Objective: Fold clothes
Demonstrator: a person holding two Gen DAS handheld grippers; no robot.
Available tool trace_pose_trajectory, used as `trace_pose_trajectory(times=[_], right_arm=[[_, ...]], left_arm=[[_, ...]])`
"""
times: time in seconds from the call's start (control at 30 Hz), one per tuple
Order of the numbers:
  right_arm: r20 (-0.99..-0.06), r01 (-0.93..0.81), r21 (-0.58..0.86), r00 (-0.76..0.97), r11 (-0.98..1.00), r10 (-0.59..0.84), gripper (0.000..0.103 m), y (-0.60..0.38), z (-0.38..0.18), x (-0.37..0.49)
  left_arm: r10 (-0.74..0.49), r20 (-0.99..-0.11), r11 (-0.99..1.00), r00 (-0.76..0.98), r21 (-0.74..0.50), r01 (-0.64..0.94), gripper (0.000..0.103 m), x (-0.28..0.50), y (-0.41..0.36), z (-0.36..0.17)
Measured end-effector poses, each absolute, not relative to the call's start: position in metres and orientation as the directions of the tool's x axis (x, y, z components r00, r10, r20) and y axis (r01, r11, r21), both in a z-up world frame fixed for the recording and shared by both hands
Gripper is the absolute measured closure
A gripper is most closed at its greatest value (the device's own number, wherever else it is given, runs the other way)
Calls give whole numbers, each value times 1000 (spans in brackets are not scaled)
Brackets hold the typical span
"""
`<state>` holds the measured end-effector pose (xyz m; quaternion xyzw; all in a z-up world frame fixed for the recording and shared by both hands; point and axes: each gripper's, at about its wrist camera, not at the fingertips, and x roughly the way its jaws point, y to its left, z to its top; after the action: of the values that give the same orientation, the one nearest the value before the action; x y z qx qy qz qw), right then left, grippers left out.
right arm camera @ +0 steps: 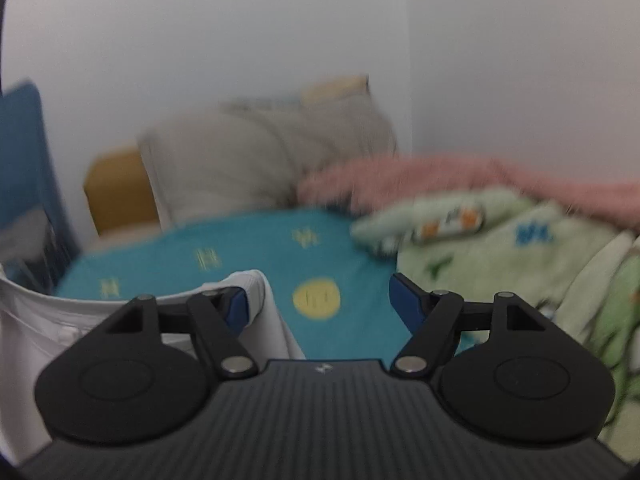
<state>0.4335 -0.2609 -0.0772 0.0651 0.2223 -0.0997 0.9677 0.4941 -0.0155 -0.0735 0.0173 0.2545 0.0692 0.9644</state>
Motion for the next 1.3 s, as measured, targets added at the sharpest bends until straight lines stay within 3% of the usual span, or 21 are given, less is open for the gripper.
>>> trace_pose_trajectory(times=[0.1, 0.17, 0.3, 0.5, 0.97, 1.3], right_arm=[[-593, 189, 125, 801, 974, -79, 30, -265, -132, 460], [-665, 146, 194, 747, 970, 21, 30, -267, -153, 466], [-693, 80, 314, 700, 946, 171, 29, -263, -154, 456], [-648, 66, 361, 735, 930, 200, 28, -258, -114, 393], [-474, -13, 300, 866, 954, 161, 27, -230, -21, 139], [-379, -81, 237, 910, 968, 169, 27, -222, -27, 49]], left_arm=[[120, -640, 993, 759, 69, -98, 13, 518, -7, -131], [50, -720, 998, 693, 6, -66, 12, 527, 7, -148], [-20, -772, 999, 635, -47, -25, 8, 523, 21, -149], [-33, -728, 999, 685, -36, 10, 3, 453, 23, -107], [-64, -482, 997, 874, 10, 79, 3, 144, 14, -5], [-56, -422, 998, 905, -38, 44, 3, 46, 20, 17]])
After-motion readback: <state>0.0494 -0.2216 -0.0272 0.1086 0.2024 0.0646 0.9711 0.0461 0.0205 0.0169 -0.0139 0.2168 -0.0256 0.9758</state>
